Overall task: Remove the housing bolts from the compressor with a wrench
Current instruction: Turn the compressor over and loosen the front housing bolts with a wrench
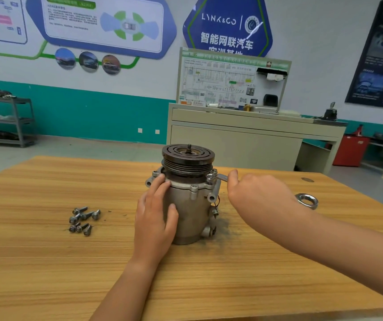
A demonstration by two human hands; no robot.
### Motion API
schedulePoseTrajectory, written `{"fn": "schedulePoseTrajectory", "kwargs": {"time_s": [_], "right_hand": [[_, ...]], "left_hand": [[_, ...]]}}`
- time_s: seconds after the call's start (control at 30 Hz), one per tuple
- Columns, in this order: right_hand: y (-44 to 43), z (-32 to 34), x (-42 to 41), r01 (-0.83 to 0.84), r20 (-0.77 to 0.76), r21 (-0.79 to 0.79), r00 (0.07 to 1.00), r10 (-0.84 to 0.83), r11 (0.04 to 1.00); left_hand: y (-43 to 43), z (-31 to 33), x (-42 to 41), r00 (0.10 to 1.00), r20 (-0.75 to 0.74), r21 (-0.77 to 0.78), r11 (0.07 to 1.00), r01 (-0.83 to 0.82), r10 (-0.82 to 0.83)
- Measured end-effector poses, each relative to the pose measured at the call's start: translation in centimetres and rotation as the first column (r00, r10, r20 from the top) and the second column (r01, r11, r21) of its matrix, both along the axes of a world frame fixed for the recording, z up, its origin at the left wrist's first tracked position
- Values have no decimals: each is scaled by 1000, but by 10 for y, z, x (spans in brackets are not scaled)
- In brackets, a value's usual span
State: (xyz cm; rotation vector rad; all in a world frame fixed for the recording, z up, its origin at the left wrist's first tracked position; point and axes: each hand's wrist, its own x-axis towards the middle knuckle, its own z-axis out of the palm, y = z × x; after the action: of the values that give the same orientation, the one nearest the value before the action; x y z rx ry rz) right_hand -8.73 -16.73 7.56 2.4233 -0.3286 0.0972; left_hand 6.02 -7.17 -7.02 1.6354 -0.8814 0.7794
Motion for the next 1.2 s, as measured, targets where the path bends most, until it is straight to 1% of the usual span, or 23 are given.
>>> {"fn": "schedulePoseTrajectory", "kwargs": {"time_s": [0.2,0.4,0.53,0.63,0.73,0.97,1.03,1.13,1.2], "right_hand": [[-3,3,1,37,-6,-19,999,-38,999],[-6,13,1,-41,-67,-113,997,34,993],[-11,26,2,-54,-95,-105,994,44,993],[-7,24,2,-79,-140,-125,988,61,989],[0,22,3,-78,-153,-124,986,59,989],[-1,17,-1,-33,-112,-55,993,26,998],[3,14,1,-27,-127,-63,992,19,998],[2,19,5,-48,-142,-120,989,31,992],[-7,26,7,-59,-136,-118,990,43,991]], "left_hand": [[2,-1,-1,1000,-7,6,1000,1,-1],[1,-1,-1,1000,0,0,1000,-3,3],[0,0,-1,1000,6,8,1000,-9,9],[1,1,-1,1000,10,22,1000,-15,14],[1,0,-1,1000,5,20,1000,-11,11],[1,0,-2,1000,-8,30,999,-10,11],[2,0,-2,1000,-12,39,999,-22,23],[2,0,-2,999,-12,44,999,-31,32],[3,0,-2,999,-10,44,998,-36,36]]}}
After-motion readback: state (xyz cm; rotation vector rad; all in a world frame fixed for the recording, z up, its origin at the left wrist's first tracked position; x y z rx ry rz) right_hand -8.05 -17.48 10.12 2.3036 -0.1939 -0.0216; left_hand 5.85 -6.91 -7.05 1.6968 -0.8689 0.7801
